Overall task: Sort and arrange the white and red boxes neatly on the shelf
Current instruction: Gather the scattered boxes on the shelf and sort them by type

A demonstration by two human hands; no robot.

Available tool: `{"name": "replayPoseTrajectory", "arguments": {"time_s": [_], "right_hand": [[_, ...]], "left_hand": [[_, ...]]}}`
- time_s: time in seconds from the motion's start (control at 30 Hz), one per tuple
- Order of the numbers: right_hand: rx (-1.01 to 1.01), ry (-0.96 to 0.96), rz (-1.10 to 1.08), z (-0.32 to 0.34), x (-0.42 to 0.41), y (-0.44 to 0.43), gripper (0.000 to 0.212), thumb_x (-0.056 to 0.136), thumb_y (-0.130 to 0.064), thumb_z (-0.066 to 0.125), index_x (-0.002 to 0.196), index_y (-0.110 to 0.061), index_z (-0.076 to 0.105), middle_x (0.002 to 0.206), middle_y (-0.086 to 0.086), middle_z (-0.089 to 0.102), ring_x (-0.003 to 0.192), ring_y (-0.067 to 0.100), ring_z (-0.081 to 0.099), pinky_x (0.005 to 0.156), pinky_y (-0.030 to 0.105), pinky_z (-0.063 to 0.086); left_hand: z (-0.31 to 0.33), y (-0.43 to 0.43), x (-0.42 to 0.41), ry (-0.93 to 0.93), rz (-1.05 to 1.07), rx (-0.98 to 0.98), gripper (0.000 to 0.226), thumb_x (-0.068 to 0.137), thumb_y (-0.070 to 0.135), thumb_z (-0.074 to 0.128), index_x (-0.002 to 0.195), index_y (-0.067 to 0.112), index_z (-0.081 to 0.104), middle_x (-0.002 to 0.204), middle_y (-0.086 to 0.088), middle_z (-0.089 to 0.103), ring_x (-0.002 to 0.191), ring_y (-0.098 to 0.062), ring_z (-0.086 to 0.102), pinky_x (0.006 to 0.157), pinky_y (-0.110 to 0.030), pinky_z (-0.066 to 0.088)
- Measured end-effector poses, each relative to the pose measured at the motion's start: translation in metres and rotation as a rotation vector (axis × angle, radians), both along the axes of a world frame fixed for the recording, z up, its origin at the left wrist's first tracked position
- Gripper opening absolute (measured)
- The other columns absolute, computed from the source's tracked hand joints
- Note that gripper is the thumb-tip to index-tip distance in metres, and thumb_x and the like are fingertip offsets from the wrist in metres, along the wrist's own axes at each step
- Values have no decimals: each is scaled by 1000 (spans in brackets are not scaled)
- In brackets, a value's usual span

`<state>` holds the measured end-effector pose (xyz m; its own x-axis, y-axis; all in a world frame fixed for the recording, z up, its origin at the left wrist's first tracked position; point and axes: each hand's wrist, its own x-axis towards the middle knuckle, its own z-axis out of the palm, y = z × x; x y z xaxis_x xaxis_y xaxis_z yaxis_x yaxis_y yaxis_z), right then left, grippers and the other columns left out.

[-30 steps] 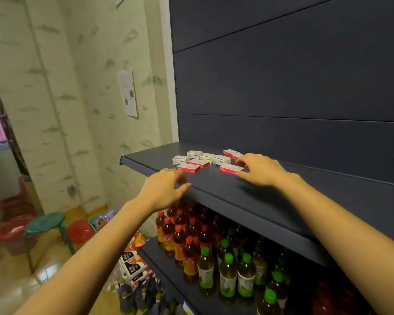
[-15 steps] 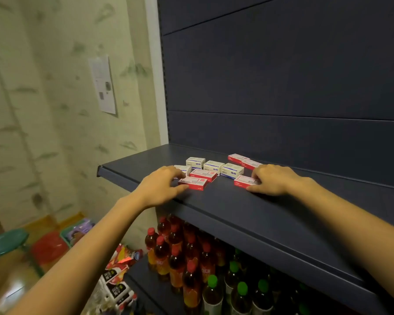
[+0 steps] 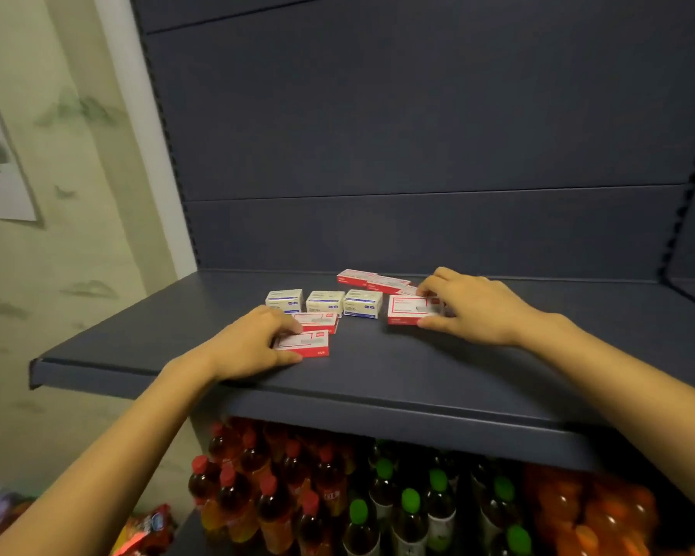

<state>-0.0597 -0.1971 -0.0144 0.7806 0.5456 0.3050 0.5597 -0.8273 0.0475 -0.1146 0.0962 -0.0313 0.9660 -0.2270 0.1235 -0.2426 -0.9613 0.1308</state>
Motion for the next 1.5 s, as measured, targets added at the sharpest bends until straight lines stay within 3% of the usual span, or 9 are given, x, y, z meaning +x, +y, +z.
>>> {"name": "replayPoseTrajectory", "arguments": {"time_s": [0.17, 0.3, 0.47, 0.57, 0.73, 1.07, 1.13, 1.23, 1.5], "right_hand": [[36, -6, -110, -11, -30, -12, 51, 88, -52, 48, 130, -25, 40, 131, -5, 46, 109, 19, 54, 73, 29, 40], [75, -30, -202, -21, -55, -30, 48, 87, -52, 50, 128, -27, 41, 130, -5, 47, 107, 17, 54, 70, 26, 35], [103, -36, -349, -24, -93, -75, 46, 87, -53, 50, 126, -28, 44, 128, -6, 48, 104, 18, 55, 70, 28, 36], [117, -39, -450, -22, -119, -113, 43, 87, -52, 50, 123, -29, 45, 125, -7, 48, 105, 20, 55, 71, 30, 35], [132, -26, -602, -19, -164, -187, 42, 87, -51, 51, 123, -31, 46, 125, -8, 48, 107, 20, 54, 73, 30, 37], [115, -5, -783, -10, -249, -360, 40, 86, -50, 53, 121, -30, 48, 127, -6, 49, 114, 22, 51, 82, 37, 43], [103, -4, -809, -9, -262, -397, 40, 86, -50, 52, 121, -30, 48, 125, -7, 50, 112, 20, 51, 77, 34, 41], [99, 7, -819, -7, -280, -448, 40, 87, -49, 53, 120, -28, 49, 121, -6, 51, 109, 17, 50, 73, 31, 38], [81, 8, -877, -8, -315, -554, 41, 87, -48, 53, 121, -27, 49, 116, -5, 51, 106, 14, 45, 79, 38, 48]], "left_hand": [[-5, -3, 2, -106, -97, -93, 42, 85, 33, 61, 123, 19, 51, 130, 1, 51, 116, -14, 42, 97, -24, 33], [0, -33, 0, -186, -252, -240, 34, 82, 33, 65, 113, 23, 56, 116, 5, 56, 95, -8, 47, 81, -20, 34], [5, -104, 2, -171, -474, -285, 34, 79, 31, 68, 111, 20, 59, 114, 4, 60, 98, -8, 51, 81, -19, 38], [7, -149, 4, -155, -573, -285, 36, 78, 29, 70, 112, 18, 60, 116, 3, 60, 94, -6, 50, 73, -10, 38], [12, -227, -2, -132, -671, -308, 37, 78, 28, 71, 111, 17, 59, 115, 0, 61, 96, -12, 53, 82, -23, 43], [15, -415, -44, -121, -812, -367, 35, 76, 26, 72, 108, 16, 61, 110, -1, 62, 95, -15, 55, 86, -31, 47], [15, -453, -54, -118, -828, -380, 35, 77, 26, 72, 108, 16, 60, 111, -1, 62, 97, -16, 55, 87, -33, 47], [13, -507, -67, -111, -848, -386, 37, 78, 27, 71, 111, 16, 59, 113, -1, 61, 100, -16, 54, 88, -32, 46], [18, -630, -82, -180, -882, -354, 42, 78, 32, 69, 115, 17, 58, 118, -1, 59, 101, -16, 48, 80, -23, 34]]}}
